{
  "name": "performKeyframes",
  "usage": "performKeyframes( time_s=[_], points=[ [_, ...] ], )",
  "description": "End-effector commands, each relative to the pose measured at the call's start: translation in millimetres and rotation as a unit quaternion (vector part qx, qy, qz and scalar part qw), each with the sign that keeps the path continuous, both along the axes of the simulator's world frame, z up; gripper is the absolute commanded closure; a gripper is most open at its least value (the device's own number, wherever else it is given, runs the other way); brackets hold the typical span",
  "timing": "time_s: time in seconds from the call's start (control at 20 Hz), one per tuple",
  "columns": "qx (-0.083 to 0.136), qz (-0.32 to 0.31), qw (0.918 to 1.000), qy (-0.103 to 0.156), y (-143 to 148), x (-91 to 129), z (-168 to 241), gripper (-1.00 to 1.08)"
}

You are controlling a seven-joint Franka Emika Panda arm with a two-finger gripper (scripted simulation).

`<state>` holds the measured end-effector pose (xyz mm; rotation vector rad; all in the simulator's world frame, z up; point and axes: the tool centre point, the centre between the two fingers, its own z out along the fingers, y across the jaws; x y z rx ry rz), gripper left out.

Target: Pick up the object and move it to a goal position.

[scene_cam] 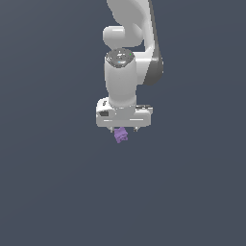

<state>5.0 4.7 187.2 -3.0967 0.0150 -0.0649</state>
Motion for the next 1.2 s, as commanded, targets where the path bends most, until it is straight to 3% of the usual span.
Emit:
performKeyframes(
  time_s=[0.0, 0.6, 1.15],
  points=[
    [0.0, 0.001, 1.0, 0.0, 0, 0, 0, -0.92],
    [-0.011, 0.067, 0.9977, 0.004, -7, -21, -32, -0.92],
    [-0.024, 0.182, 0.9829, 0.013, -15, -62, -82, -0.92]
  ],
)
